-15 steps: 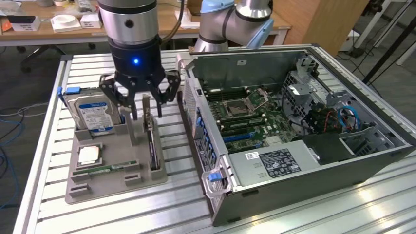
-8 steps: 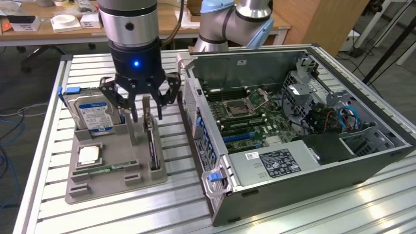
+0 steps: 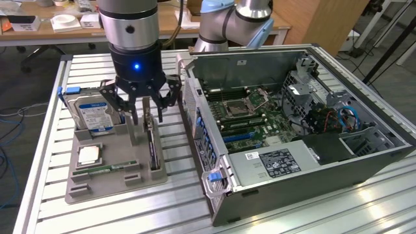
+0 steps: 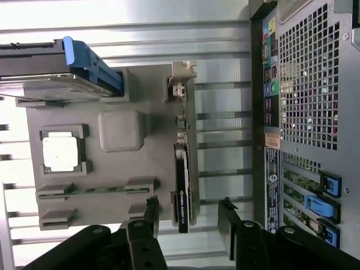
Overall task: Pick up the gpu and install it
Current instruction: 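Pick up the gpu and move the gpu toward the slot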
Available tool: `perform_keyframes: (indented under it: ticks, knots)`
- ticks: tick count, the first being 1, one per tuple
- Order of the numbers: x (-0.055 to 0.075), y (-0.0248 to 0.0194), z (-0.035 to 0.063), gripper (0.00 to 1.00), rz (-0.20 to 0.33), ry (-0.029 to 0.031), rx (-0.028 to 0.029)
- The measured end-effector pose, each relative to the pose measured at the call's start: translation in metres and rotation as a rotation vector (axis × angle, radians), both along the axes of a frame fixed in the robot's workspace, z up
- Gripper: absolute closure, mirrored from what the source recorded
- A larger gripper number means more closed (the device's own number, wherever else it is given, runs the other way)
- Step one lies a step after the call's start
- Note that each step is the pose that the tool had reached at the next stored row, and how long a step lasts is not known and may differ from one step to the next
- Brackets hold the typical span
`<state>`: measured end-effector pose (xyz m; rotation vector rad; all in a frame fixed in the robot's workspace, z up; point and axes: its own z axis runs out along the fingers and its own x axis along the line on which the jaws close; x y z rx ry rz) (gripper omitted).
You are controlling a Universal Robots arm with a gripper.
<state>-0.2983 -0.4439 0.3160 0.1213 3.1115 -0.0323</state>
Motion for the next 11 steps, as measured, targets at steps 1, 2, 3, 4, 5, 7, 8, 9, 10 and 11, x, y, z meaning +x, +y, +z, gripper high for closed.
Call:
perform_keyframes:
  ticks: [1,2,3,4,5,7,8,9,10,11]
  knots:
    - [0.0,-0.0004,-0.0003,0.45,0.0,0.0,-0.0009]
    - [0.0,-0.0009,-0.0007,0.45,0.0,0.0,-0.0018]
    - [0.0,-0.0014,-0.001,0.45,0.0,0.0,-0.0027]
    - [0.0,-0.0018,-0.0013,0.45,0.0,0.0,-0.0036]
    - [0.0,-0.0023,-0.0016,0.45,0.0,0.0001,-0.0045]
    - [0.0,-0.0031,-0.0022,0.45,0.0,0.0,-0.0063]
    - [0.0,-0.0035,-0.0026,0.45,0.0,0.0,-0.0071]
    - [0.0,-0.0039,-0.0028,0.45,0.0,0.0001,-0.0082]
    - [0.0,-0.0043,-0.0032,0.45,0.0,0.0,-0.0093]
    - [0.0,-0.0047,-0.0035,0.45,0.0,0.0,-0.0105]
